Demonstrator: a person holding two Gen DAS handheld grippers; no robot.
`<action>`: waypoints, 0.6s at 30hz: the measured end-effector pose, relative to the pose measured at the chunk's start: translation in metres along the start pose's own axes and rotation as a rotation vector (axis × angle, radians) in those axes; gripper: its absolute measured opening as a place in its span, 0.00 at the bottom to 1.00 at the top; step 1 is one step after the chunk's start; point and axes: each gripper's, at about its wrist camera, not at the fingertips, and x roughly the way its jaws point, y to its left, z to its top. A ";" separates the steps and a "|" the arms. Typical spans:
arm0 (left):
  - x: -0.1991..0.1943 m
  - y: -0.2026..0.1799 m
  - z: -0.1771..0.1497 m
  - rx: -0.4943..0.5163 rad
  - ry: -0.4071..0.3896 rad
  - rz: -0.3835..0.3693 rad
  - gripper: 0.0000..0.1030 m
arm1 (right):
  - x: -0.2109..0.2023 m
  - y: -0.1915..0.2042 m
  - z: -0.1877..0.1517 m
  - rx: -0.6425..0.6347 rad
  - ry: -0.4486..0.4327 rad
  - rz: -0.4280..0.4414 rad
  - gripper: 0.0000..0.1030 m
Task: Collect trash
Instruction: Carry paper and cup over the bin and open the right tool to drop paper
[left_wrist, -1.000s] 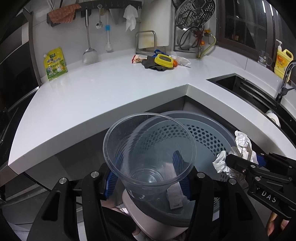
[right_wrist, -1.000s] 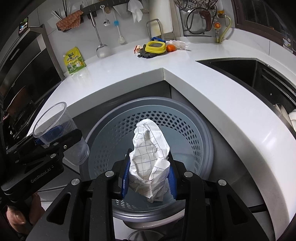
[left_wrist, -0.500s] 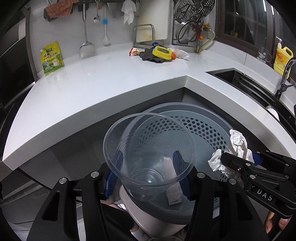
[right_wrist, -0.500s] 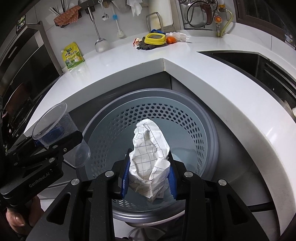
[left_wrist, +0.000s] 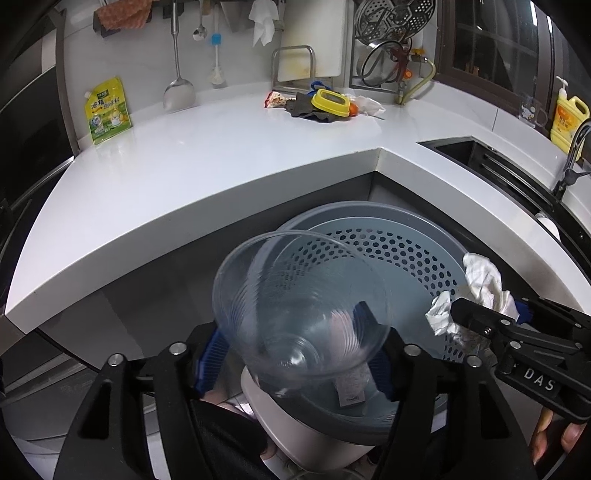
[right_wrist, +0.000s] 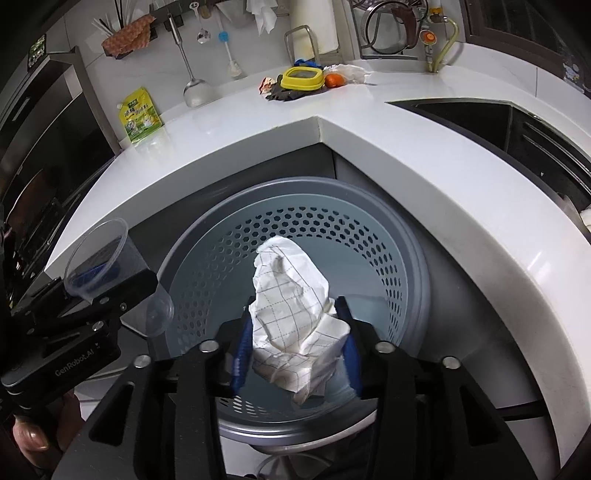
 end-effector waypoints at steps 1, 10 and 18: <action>-0.001 0.000 0.000 0.000 -0.002 0.001 0.65 | -0.001 -0.001 0.000 0.001 -0.004 0.001 0.49; -0.001 0.002 0.000 -0.005 0.002 0.004 0.68 | -0.006 -0.004 -0.001 0.014 -0.014 0.008 0.49; -0.002 0.004 0.002 -0.011 0.000 0.004 0.70 | -0.007 -0.006 -0.002 0.022 -0.018 0.015 0.49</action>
